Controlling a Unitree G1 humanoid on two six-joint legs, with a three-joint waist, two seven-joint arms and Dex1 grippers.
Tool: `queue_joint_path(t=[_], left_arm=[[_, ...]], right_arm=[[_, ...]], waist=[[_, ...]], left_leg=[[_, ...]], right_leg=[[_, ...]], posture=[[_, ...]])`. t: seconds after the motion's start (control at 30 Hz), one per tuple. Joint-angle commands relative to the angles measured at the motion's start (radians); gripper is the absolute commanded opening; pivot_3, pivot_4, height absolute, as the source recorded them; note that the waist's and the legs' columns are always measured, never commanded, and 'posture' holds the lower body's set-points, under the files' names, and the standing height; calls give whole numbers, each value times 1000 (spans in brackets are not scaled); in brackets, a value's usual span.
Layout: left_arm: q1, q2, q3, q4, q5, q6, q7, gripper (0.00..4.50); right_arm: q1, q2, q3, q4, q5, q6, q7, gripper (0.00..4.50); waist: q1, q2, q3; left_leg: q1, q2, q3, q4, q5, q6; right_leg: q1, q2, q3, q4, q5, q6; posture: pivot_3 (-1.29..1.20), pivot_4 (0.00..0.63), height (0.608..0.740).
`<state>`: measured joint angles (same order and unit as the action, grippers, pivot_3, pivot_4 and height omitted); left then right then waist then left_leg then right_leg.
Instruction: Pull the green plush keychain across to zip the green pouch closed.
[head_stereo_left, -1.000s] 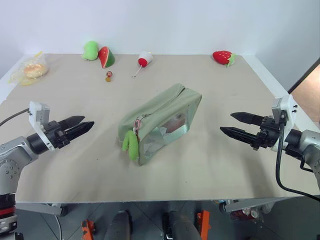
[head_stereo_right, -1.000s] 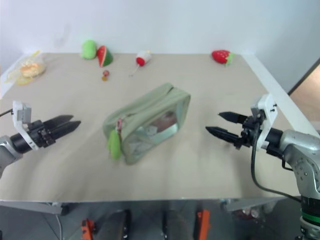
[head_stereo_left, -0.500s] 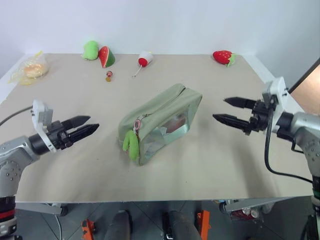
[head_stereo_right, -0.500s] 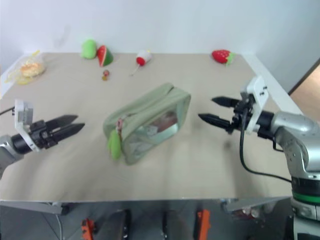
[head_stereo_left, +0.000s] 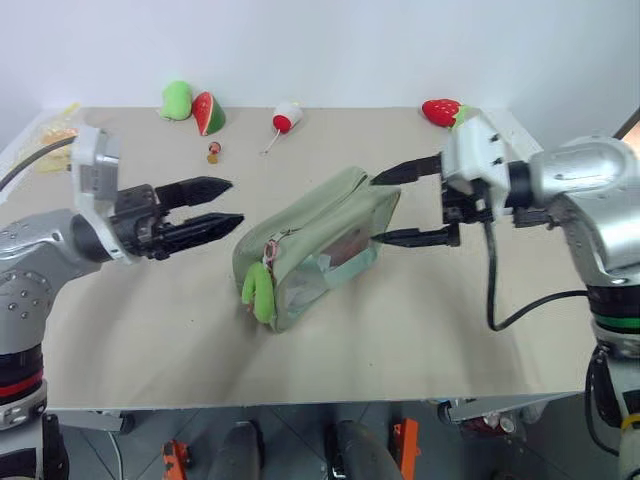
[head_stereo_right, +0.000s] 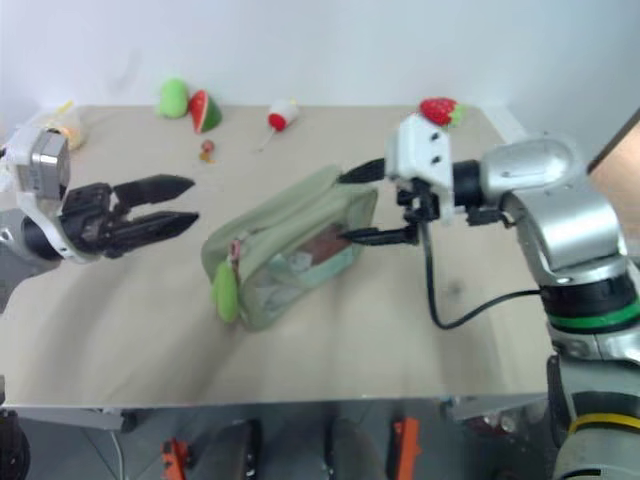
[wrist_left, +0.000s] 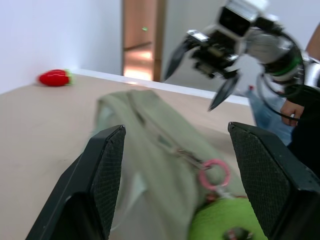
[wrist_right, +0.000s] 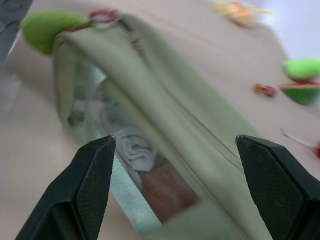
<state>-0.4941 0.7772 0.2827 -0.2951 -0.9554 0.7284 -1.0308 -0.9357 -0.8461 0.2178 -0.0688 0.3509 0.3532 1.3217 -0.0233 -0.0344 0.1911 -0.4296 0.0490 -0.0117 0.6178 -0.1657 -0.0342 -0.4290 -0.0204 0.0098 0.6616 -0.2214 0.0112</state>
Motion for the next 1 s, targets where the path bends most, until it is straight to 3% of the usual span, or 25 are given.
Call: queue_joint_path(t=[0.03,0.3,0.47,0.5,0.7,1.0], left_arm=[[-4,10,6,-28,-18,1,-1,3388],[17,-1,10,-45,-37,3,22,3388],[21,-3,6,-70,-64,14,34,3428],[17,-4,3,-74,-67,16,36,3428],[5,-15,-29,-59,-47,7,32,3428],[-13,-34,-29,-31,-43,-12,42,3428]], right_arm=[[-49,22,26,58,-64,-81,45,3979],[-78,109,65,210,-159,-199,88,3979],[-84,138,57,264,-173,-239,99,2531],[-83,140,56,269,-175,-244,103,2035],[-72,143,58,283,-196,-267,111,105],[-69,138,41,330,-260,-290,32,105]], waist=[[0,0,0],[1,0,0],[1,0,0],[1,0,0],[1,0,0],[1,0,0]], left_leg=[[0,0,0,0,0,0],[0,0,0,0,0,0],[0,0,0,0,0,0],[0,0,0,0,0,0],[0,0,0,1,0,0],[2,0,0,2,0,0]], right_leg=[[0,0,0,0,0,0],[0,0,1,1,0,1],[0,0,1,1,1,1],[0,0,1,1,1,1],[0,0,1,1,1,1],[2,0,1,2,1,1]], posture=[[0,150,740],[0,150,740],[0,150,740],[0,150,740],[0,150,740],[0,150,740]])
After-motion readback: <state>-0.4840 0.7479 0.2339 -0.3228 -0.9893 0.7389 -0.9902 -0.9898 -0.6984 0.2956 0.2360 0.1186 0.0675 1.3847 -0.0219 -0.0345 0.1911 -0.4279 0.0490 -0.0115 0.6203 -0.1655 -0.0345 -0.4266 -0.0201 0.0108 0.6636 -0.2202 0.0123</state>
